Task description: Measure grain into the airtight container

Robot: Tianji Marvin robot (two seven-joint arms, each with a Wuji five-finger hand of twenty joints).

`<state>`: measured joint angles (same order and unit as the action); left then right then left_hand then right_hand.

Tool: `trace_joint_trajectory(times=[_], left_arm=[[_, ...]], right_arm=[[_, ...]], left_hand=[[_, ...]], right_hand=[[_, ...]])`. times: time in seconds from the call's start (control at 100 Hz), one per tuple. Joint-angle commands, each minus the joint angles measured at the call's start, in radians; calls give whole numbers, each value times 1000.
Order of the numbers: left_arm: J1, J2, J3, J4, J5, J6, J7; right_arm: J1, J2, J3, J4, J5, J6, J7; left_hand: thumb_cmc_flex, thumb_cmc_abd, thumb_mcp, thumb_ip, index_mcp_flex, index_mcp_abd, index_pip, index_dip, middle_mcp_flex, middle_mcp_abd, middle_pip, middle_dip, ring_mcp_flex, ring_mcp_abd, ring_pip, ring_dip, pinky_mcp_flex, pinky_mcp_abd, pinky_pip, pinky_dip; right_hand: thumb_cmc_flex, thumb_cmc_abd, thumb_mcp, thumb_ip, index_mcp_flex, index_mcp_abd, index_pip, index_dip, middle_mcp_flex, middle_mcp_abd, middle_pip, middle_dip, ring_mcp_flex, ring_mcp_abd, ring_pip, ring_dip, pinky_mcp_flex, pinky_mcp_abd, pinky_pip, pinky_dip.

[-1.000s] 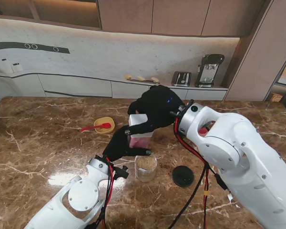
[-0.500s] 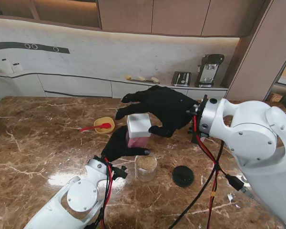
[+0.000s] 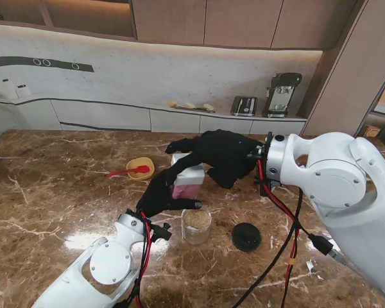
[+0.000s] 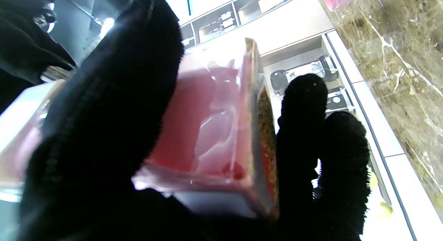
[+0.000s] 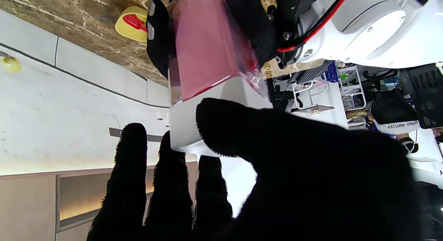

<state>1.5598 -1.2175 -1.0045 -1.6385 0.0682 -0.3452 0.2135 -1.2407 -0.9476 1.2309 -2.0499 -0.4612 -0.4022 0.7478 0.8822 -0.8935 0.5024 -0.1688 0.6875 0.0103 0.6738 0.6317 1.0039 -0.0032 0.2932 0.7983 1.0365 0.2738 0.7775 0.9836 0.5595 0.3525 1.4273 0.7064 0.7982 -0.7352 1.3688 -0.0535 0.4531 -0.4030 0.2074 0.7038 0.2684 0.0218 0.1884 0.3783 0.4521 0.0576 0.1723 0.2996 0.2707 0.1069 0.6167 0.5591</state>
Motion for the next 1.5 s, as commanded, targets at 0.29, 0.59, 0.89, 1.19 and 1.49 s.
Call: trace_joint_trajectory(times=[0.29,0.59,0.89,1.19,1.49], left_arm=[[-3,-1,7,2,-1,0,-1],[-3,0,6,1,-1,-2,-5],[-2,0,4,-1,0,-3,-3],[5,0,3,-5,2,-2,3],[6,-1,2,-6,2,-8,5]], right_arm=[[9,-20,-27,64,-52,-60,-106],[29,-25,-46,51,-97,-46,-118],[1,-45,-56,28,-196,36,-174],[-77,-79,-82,13,-428,97,-362],[-113,-104,-133,42,-566,183,-544]], left_hand=[[177,456,288,-22,220,-244,230,39,88,-100,74,14,23,-70,7,6,0,-21,22,13],[175,456,289,-23,219,-248,230,39,90,-105,74,14,24,-73,5,5,2,-22,23,13],[175,457,288,-23,218,-247,229,38,87,-103,73,13,24,-74,5,5,1,-22,23,13],[176,456,288,-23,218,-244,228,38,85,-101,72,13,22,-72,5,6,0,-23,22,12],[178,455,287,-23,219,-240,228,38,87,-96,72,14,21,-70,5,6,-1,-21,21,12]], right_hand=[[-23,-62,-15,-56,97,0,118,67,145,-82,150,59,195,-116,174,177,83,-20,133,66],[-320,-36,-232,-98,218,194,171,42,477,-130,206,249,297,-146,320,298,156,-23,218,84],[-540,55,-428,-101,374,258,302,81,624,-106,212,317,378,-111,392,354,240,-22,392,144],[-611,137,-652,2,546,242,435,113,801,-106,273,339,517,-86,504,381,339,-11,635,124],[-594,144,-608,23,729,244,559,84,1030,-69,341,342,727,-44,660,392,515,8,871,80]])
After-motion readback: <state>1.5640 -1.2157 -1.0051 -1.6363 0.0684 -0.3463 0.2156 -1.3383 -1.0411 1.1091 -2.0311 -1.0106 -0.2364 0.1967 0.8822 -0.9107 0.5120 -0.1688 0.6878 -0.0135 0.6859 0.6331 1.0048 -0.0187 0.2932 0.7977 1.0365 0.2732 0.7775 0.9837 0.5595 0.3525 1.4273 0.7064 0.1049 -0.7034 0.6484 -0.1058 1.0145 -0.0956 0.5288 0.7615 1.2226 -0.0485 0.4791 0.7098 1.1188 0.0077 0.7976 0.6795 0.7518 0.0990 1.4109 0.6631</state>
